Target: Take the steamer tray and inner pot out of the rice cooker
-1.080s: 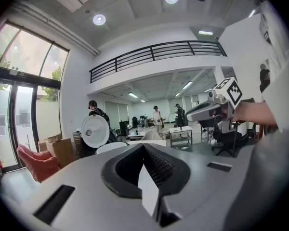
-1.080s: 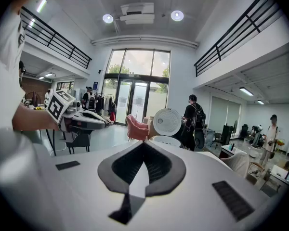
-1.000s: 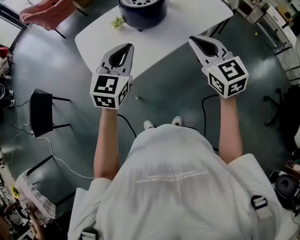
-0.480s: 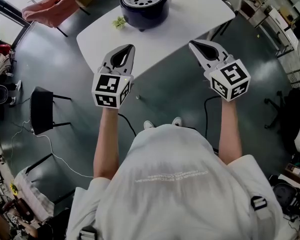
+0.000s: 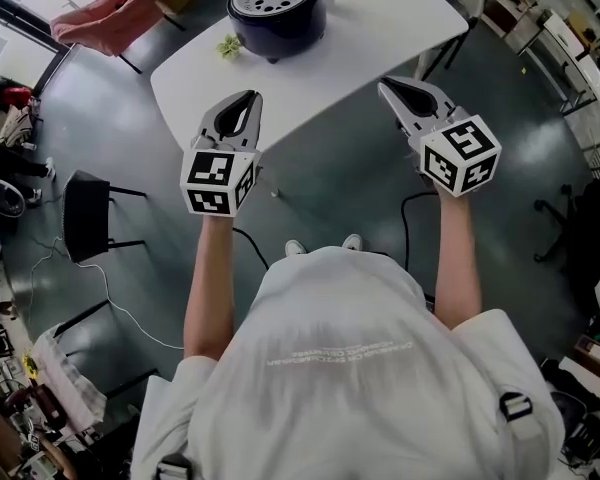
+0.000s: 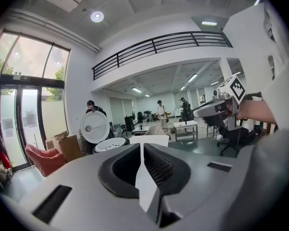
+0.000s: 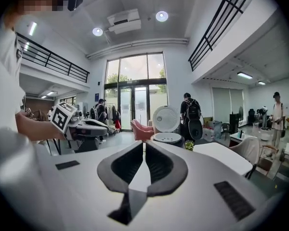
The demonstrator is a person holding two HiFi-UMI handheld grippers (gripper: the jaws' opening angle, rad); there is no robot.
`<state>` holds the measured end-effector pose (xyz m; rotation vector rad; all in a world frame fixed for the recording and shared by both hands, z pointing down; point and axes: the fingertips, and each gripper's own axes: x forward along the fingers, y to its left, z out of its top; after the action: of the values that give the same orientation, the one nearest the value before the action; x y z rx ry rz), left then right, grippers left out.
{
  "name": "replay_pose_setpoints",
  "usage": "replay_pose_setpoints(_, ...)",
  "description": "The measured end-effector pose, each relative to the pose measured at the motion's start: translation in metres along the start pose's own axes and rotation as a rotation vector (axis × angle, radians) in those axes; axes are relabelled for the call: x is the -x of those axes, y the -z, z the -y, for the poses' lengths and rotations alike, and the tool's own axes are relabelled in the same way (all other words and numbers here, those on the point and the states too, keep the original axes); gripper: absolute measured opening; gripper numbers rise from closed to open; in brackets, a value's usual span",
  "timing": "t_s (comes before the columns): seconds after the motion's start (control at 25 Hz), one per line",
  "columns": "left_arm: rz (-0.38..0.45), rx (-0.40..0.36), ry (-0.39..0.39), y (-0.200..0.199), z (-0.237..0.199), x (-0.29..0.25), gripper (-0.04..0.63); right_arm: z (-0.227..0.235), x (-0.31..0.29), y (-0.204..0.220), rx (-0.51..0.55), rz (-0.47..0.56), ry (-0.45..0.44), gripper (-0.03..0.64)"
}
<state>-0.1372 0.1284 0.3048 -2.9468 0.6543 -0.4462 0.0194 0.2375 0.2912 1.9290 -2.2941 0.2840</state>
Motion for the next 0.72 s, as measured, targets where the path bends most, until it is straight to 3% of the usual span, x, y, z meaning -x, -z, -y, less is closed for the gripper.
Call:
replay_pose_setpoints(0.16,-0.014,0.002,-0.007,-0.003,0.02,-0.013,0.025,0.02,0.012,0.008,-0.004,0.004,-0.026,0.038)
replay_pose_setpoints(0.24,-0.02,-0.005,-0.011,-0.005,0.027,-0.019,0.096,0.029,0.015,0.013,0.0,-0.006,-0.032,0.116)
replay_pose_setpoints(0.28,-0.025,-0.009,-0.011,-0.006,0.031,-0.021,0.117,0.032,0.016,0.016,0.005,-0.014,-0.033,0.124)
replay_pose_setpoints(0.72,-0.027,-0.02,-0.006,-0.016,0.045,-0.046,0.21,0.066,0.022,0.017,0.06,-0.019,-0.007,0.259)
